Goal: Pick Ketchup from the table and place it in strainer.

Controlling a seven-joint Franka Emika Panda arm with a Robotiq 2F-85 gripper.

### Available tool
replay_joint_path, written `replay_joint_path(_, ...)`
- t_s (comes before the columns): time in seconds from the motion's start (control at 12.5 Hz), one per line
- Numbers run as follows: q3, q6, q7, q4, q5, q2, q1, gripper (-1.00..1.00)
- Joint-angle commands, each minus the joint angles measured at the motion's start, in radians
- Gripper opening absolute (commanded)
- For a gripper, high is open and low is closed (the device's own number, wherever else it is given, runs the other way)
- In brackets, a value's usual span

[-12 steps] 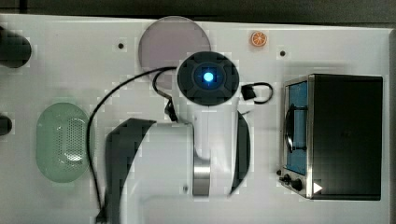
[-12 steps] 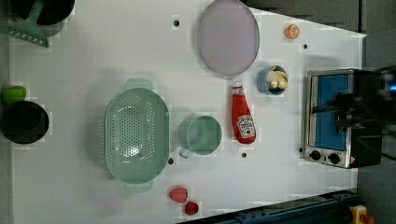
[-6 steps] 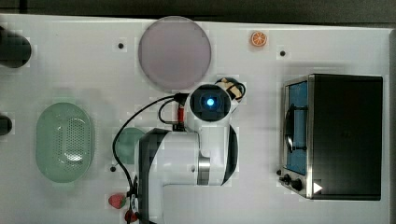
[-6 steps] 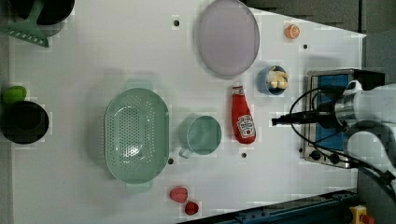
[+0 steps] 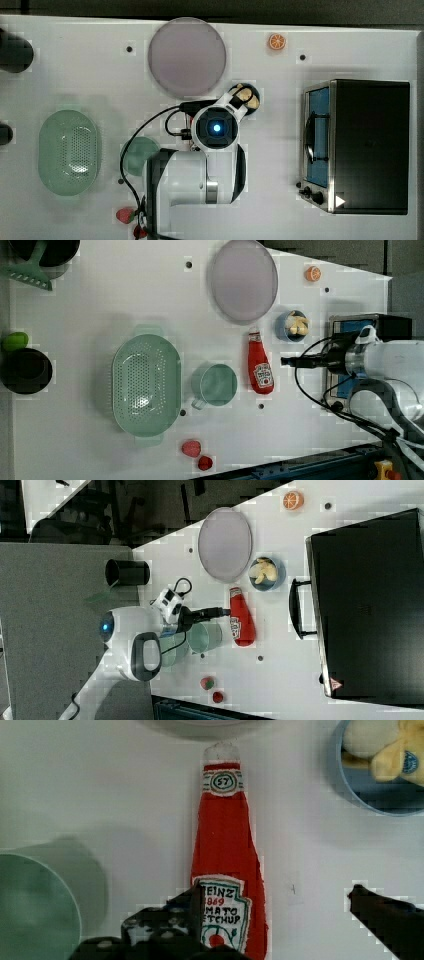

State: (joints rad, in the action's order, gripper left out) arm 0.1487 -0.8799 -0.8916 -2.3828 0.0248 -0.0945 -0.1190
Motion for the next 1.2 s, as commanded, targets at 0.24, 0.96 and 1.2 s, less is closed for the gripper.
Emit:
replay_joint_path(0.24, 0.000, -0.094, -0.045, -0.002, -0.013, -0.176, 0.007, 1.00)
replay_joint_path(0.96, -0.011, -0.188, -0.044, 0.002, -0.014, -0.264, 0.007, 0.24)
replay_joint_path(1.2, -0.010, -0.139, -0.043, 0.023, -0.014, -0.196, 0.007, 0.24)
